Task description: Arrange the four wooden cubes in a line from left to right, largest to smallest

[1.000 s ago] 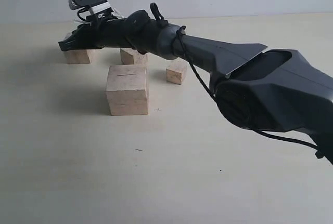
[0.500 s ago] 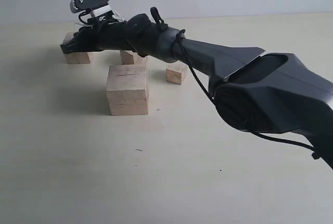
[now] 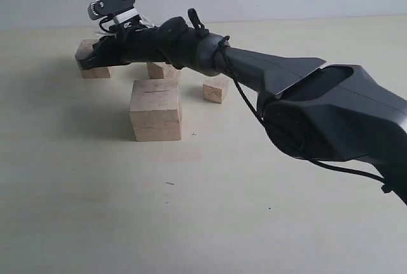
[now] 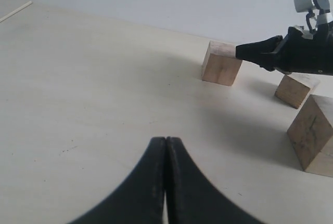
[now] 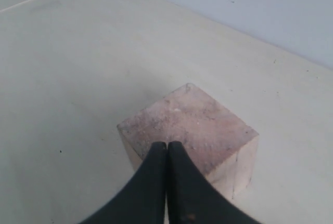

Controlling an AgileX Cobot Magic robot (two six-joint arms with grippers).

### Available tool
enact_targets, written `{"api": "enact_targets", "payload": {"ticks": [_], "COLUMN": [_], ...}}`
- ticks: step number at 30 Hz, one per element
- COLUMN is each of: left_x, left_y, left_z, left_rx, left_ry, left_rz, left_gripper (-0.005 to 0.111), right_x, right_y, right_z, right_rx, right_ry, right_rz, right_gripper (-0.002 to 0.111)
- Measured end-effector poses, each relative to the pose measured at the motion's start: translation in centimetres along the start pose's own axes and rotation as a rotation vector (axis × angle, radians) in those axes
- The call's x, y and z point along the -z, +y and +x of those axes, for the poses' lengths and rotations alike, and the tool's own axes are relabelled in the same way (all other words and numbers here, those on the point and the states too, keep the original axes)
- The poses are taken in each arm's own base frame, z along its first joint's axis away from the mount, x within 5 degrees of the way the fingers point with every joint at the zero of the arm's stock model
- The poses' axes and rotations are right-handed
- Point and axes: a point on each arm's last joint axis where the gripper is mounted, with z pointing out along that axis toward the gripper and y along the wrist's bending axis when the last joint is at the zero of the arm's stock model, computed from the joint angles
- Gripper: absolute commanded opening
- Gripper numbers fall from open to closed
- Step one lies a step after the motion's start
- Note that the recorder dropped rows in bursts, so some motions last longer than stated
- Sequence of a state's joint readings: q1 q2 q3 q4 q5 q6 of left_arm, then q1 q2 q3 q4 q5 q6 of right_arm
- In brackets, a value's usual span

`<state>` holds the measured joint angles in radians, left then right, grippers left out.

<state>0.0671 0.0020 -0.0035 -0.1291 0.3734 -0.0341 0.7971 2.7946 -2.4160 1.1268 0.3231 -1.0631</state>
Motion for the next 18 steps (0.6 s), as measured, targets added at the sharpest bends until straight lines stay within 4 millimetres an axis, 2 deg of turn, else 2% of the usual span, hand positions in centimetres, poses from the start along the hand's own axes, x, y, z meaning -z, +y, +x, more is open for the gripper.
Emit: {"api": "enact_targets", "payload": {"ticks": [14,18], "left_x": [0.0,0.0], "left_y": [0.0,0.0], "left_z": [0.0,0.0], "left_rx": [0.000,0.000], "left_ry": [0.000,0.000], "left_rz": [0.000,0.000], "left_gripper": [0.000,0.000], "right_x": [0.7,2.0], "right_y": [-1.7,-2.4], "right_z": [0.4,-0.7], "right_rx": [-0.023,-0.012], "right_ry": [0.077,0.159], "right_rz": [-0.015,0.000], "right_gripper": [0.000,0.000]}}
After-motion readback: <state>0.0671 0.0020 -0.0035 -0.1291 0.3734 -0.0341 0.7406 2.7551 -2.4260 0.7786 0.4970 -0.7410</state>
